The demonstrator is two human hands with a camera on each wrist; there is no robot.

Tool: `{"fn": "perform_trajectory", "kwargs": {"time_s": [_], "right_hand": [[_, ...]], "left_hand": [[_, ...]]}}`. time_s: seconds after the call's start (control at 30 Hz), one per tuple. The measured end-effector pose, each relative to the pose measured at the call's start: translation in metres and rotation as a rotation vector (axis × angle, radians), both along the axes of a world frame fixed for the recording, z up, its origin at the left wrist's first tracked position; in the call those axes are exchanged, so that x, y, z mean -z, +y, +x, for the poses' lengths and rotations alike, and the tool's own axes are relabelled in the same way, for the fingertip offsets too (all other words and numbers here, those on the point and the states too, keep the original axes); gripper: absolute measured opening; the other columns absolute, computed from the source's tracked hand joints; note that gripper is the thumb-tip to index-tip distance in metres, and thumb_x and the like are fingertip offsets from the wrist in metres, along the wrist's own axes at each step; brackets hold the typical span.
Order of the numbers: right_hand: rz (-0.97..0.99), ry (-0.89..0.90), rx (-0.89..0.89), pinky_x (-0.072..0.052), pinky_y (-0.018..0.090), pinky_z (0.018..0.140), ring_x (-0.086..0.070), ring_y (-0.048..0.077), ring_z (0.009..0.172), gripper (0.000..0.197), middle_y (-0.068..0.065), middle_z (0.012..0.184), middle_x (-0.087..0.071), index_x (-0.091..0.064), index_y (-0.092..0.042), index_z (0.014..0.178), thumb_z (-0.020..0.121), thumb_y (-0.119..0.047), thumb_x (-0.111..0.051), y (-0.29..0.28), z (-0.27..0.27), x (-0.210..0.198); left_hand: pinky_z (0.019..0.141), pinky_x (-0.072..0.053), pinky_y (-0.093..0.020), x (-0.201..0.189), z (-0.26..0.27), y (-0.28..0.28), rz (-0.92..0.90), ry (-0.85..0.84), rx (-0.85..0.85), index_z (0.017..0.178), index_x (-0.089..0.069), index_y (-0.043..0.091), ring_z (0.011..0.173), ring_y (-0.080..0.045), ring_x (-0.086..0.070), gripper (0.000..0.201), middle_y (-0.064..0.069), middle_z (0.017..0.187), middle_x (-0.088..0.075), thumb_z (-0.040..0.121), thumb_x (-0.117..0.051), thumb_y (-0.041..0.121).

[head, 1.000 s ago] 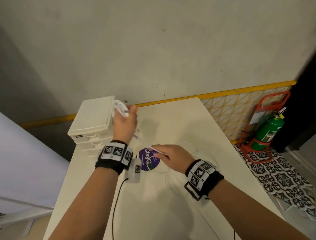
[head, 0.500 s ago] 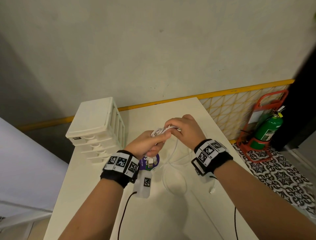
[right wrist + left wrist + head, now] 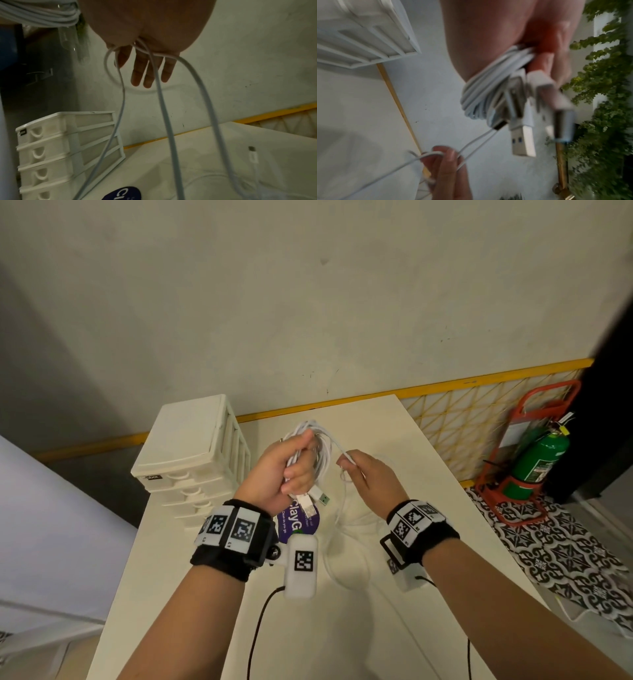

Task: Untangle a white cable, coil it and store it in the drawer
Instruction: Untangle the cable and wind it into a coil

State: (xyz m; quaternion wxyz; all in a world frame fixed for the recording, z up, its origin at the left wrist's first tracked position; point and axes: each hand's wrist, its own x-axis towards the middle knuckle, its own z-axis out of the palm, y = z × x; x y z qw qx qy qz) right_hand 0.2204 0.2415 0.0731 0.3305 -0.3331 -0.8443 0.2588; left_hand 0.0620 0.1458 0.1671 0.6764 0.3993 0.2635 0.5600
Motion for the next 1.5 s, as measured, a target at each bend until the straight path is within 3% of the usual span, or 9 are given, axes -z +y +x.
{"fn": "perform_trajectory", "kwargs": {"time_s": [0.27, 0.4, 0.6, 0.77, 0.87, 1.0, 1.2, 1.37, 1.5], "right_hand": [[-0.145, -0.359, 0.187, -0.041, 0.039, 0.093, -0.053, 0.03, 0.109, 0.06, 0.01, 0.12, -0.055, -0.055, -0.021, 0.124, 0.084, -0.051, -0.022, 0.006, 0.033, 0.048], [-0.253, -0.526, 0.239, -0.021, 0.046, 0.112, -0.035, 0.028, 0.131, 0.066, 0.01, 0.142, -0.039, -0.03, -0.02, 0.141, 0.088, -0.056, -0.04, 0.004, 0.039, 0.049], [-0.307, -0.144, 0.182, 0.001, 0.045, 0.118, -0.009, 0.019, 0.144, 0.126, 0.008, 0.156, -0.012, 0.01, -0.019, 0.146, 0.061, -0.065, -0.07, -0.005, 0.015, -0.009], [-0.104, 0.079, 0.034, -0.016, 0.042, 0.117, -0.025, 0.02, 0.141, 0.078, 0.006, 0.152, -0.029, -0.015, -0.019, 0.146, 0.085, -0.042, -0.057, -0.006, -0.015, -0.039], [-0.177, 0.085, -0.028, -0.046, 0.037, 0.089, -0.062, 0.027, 0.1, 0.032, 0.009, 0.105, -0.067, -0.049, -0.013, 0.124, 0.097, -0.026, -0.038, -0.013, -0.023, -0.04], [-0.219, -0.031, -0.046, -0.04, 0.03, 0.064, -0.054, 0.018, 0.059, 0.022, -0.004, 0.062, -0.055, -0.053, -0.011, 0.103, 0.098, -0.025, -0.037, -0.024, -0.024, -0.018], [-0.237, -0.19, -0.062, -0.038, 0.03, 0.072, -0.059, 0.025, 0.083, 0.022, -0.006, 0.08, -0.056, -0.053, -0.009, 0.107, 0.098, -0.022, -0.039, -0.042, -0.014, 0.02], [-0.16, -0.307, -0.201, -0.038, 0.032, 0.068, -0.06, 0.032, 0.085, 0.027, 0.016, 0.092, -0.068, -0.058, -0.008, 0.107, 0.094, -0.029, -0.049, -0.051, -0.015, 0.007], [-0.066, -0.244, -0.224, -0.048, 0.033, 0.066, -0.064, 0.026, 0.076, 0.025, 0.008, 0.08, -0.071, -0.066, -0.021, 0.096, 0.09, -0.04, -0.053, -0.048, -0.017, -0.008]], "left_hand": [[0.032, -0.013, -0.02, -0.035, -0.029, -0.002, 0.104, -0.089, -0.282, 0.07, -0.047, 0.014, 0.023, -0.002, -0.032, 0.025, 0.008, 0.033, -0.037, 0.091, -0.045, 0.026], [0.031, -0.017, -0.018, -0.037, -0.031, 0.003, 0.044, -0.038, -0.372, 0.066, -0.038, 0.016, 0.023, -0.003, -0.029, 0.032, 0.009, 0.033, -0.033, 0.096, -0.038, 0.024], [0.032, -0.02, -0.02, -0.02, -0.019, 0.009, -0.063, 0.254, -0.331, 0.066, -0.036, 0.014, 0.025, -0.005, -0.026, 0.035, 0.008, 0.035, -0.032, 0.099, -0.039, 0.024], [0.03, -0.023, -0.017, -0.01, -0.007, 0.006, -0.043, 0.291, -0.146, 0.071, -0.04, 0.011, 0.025, -0.005, -0.026, 0.03, 0.008, 0.036, -0.033, 0.095, -0.045, 0.028], [0.031, -0.019, -0.017, -0.013, 0.001, 0.003, -0.041, 0.19, -0.097, 0.074, -0.045, 0.011, 0.024, -0.004, -0.026, 0.029, 0.009, 0.035, -0.034, 0.097, -0.04, 0.028], [0.031, -0.02, -0.017, -0.015, 0.0, 0.006, -0.012, -0.087, -0.186, 0.076, -0.046, 0.013, 0.024, -0.003, -0.032, 0.026, 0.008, 0.035, -0.038, 0.095, -0.04, 0.03], [0.041, -0.03, -0.017, -0.018, -0.019, 0.019, 0.102, -0.45, -0.506, 0.07, -0.037, 0.02, 0.036, -0.004, -0.034, 0.032, 0.008, 0.043, -0.036, 0.099, -0.04, 0.035], [0.047, -0.038, -0.023, -0.006, -0.015, 0.031, 0.059, -0.152, -0.896, 0.076, -0.041, 0.014, 0.046, -0.01, -0.043, 0.023, 0.005, 0.055, -0.044, 0.098, -0.047, 0.014], [0.055, -0.043, -0.03, 0.015, -0.017, 0.027, 0.092, 0.644, -0.987, 0.088, -0.045, 0.012, 0.051, -0.014, -0.048, 0.013, 0.005, 0.057, -0.052, 0.096, -0.051, 0.021]]}}
